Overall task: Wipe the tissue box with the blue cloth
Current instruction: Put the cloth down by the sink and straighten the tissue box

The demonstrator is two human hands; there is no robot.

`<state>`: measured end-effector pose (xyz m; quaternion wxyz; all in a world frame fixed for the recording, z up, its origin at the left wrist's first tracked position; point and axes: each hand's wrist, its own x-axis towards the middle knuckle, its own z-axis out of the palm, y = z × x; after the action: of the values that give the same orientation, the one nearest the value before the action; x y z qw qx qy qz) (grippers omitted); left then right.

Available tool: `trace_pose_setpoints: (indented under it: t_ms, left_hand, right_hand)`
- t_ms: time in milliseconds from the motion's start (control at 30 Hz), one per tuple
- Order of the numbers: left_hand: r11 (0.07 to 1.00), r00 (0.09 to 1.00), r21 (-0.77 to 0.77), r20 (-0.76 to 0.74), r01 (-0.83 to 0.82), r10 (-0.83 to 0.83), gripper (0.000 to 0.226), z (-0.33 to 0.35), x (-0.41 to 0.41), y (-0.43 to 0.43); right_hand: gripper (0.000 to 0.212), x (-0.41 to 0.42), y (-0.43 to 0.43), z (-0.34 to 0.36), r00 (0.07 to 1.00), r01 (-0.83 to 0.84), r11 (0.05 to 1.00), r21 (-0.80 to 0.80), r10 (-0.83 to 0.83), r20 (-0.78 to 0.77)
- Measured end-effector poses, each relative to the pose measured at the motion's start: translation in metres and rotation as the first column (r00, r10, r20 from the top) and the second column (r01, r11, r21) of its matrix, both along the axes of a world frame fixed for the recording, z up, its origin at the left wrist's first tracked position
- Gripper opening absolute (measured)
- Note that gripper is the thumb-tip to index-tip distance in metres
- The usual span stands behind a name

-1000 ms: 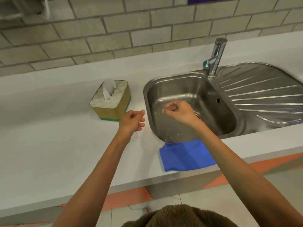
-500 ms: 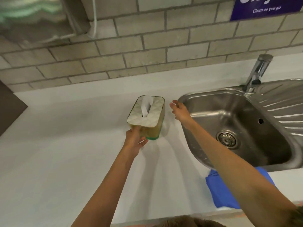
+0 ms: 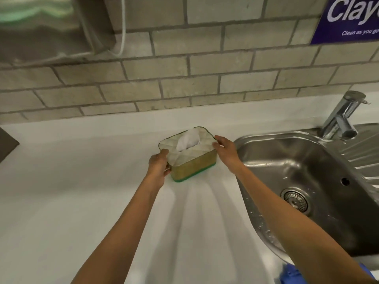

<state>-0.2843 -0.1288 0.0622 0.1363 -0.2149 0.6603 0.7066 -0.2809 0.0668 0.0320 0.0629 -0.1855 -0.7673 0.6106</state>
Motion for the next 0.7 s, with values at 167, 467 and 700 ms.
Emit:
trace_pose_setpoints:
  t_ms: [167, 467, 700]
  left_hand:
    - [0.996, 1.0, -0.095, -0.007, -0.005, 0.005, 0.044, -0.002, -0.052, 0.011]
    - [0.996, 0.999, -0.078, -0.045, -0.031, 0.028, 0.048, 0.001, -0.114, 0.026]
    - [0.993, 0.997, -0.117, -0.072, -0.02, 0.012, 0.051, -0.002, -0.132, 0.028]
  right_hand:
    - [0.042, -0.025, 0.005, -0.004, 0.999, 0.034, 0.999, -0.012, -0.034, -0.038]
    - [0.034, -0.069, 0.009, -0.002, 0.997, 0.046, 0.998, -0.031, -0.048, -0.068]
    - [0.036, -0.083, 0.008, -0.003, 0.997, 0.047, 0.999, -0.023, -0.048, -0.064]
